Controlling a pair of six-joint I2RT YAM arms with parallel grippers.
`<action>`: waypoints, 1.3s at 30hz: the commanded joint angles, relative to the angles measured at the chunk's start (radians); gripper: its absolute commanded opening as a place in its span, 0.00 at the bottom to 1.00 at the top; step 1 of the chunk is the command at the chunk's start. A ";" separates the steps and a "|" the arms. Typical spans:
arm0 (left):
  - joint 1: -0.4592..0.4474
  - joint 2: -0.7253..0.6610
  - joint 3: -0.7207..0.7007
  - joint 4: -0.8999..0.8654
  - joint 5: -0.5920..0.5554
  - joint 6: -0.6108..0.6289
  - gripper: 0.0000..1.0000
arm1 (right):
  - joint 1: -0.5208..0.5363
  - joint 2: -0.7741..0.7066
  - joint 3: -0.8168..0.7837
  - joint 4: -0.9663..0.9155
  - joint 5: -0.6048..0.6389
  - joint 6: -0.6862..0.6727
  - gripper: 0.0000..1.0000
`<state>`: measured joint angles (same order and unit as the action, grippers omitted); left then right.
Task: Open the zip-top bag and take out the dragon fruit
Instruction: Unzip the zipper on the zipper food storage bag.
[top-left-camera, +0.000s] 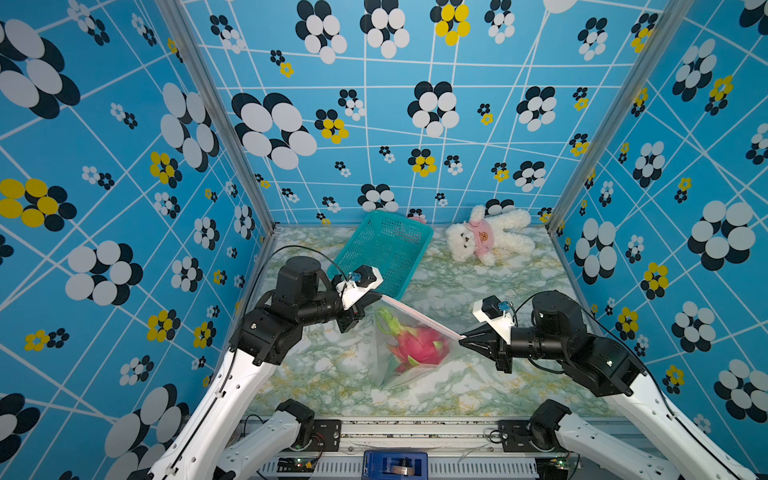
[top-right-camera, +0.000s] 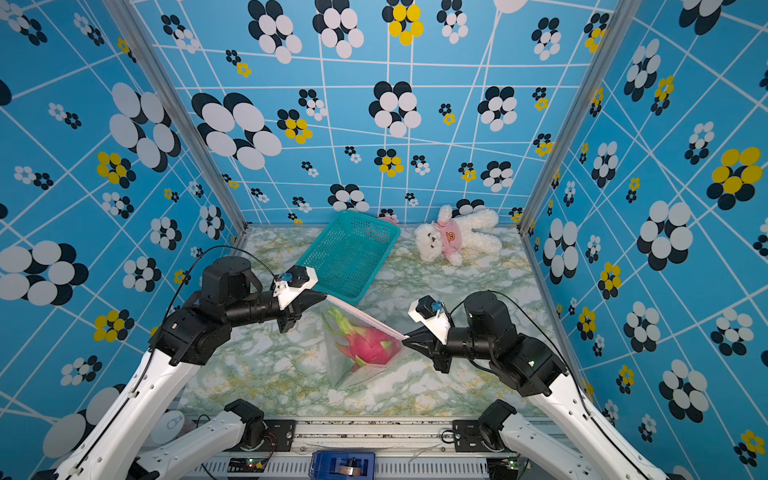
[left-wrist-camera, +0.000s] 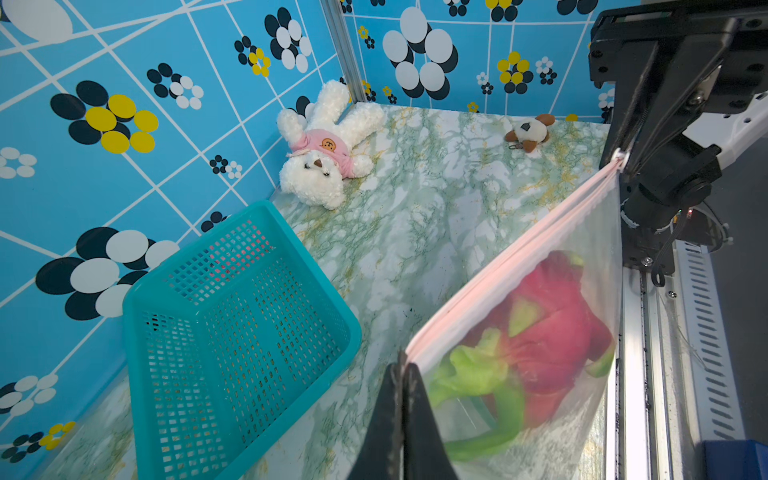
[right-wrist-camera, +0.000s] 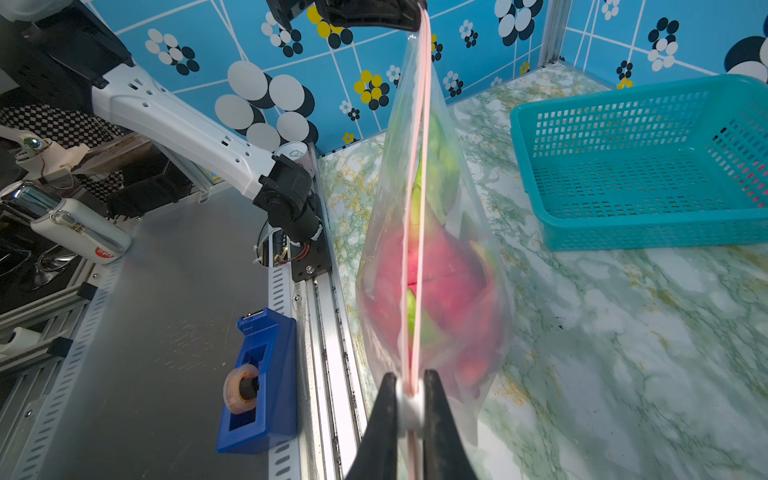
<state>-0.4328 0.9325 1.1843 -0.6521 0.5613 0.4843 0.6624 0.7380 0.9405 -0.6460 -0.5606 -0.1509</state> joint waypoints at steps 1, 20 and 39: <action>0.034 -0.020 -0.002 0.042 -0.082 0.013 0.00 | -0.003 -0.041 -0.017 -0.091 0.013 -0.008 0.00; -0.001 0.008 -0.046 0.002 0.133 0.024 0.00 | 0.020 -0.002 -0.086 0.051 0.010 0.047 0.00; -0.017 0.100 -0.006 -0.060 0.147 0.029 0.00 | 0.045 -0.035 -0.176 0.154 0.033 0.093 0.00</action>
<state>-0.4408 1.0233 1.1439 -0.6762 0.6857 0.4953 0.6998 0.7128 0.7792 -0.5362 -0.5346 -0.0731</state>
